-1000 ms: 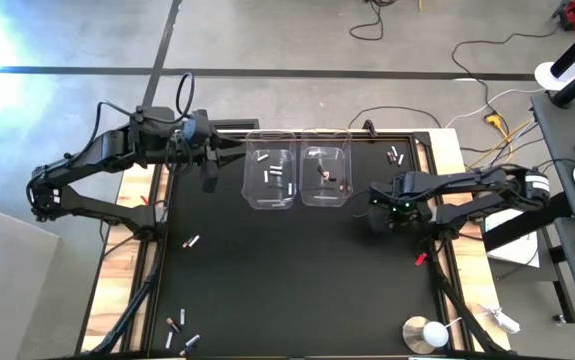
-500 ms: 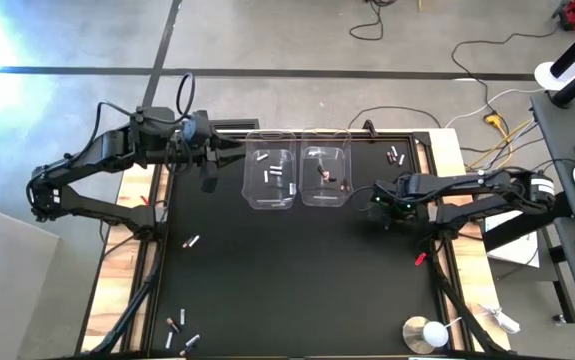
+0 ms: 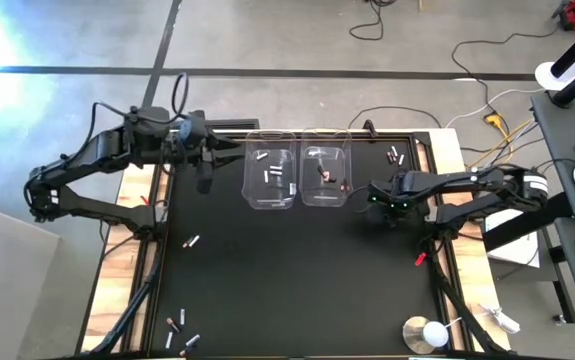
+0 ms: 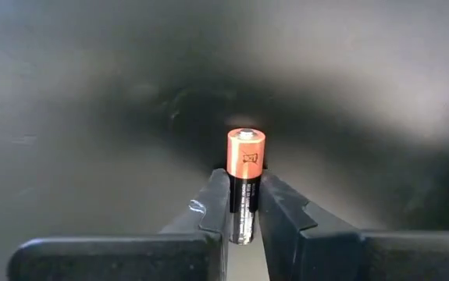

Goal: Sort batteries
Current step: Put the black battery into the right transparent bin

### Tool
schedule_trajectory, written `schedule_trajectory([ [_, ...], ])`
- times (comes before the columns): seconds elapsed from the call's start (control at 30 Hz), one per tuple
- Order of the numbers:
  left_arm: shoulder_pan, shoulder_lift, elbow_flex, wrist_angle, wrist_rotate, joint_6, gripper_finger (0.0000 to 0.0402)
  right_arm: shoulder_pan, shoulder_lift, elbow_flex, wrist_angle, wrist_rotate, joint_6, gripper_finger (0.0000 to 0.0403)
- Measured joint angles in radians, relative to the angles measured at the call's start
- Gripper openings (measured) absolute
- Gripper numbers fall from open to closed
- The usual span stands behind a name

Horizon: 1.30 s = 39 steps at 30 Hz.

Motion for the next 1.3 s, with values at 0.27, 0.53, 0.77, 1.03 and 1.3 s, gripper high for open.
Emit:
schedule_trajectory([
  [0.27,0.0,-0.056,0.0,0.002,0.0,0.06,0.0119,-0.004,0.007,0.349,-0.25,0.113,-0.157,0.0037],
  [0.53,0.0,-0.068,0.0,-0.001,-0.001,0.136,0.0119,-0.077,0.201,0.739,-0.251,0.153,-0.422,0.0037],
  [0.77,0.0,-0.106,0.0,-0.085,-0.001,0.148,0.0119,-0.155,0.502,1.03,-0.283,0.08,-0.637,0.0037],
  [1.03,0.0,-0.136,0.0,-0.134,-0.001,0.103,0.0119,-0.242,0.814,1.263,-0.359,0.029,-0.789,0.0037],
  [1.3,0.0,-0.138,-0.002,-0.187,-0.001,0.075,0.0119,-0.253,0.984,1.429,-0.457,0.035,-1.159,0.0038],
])
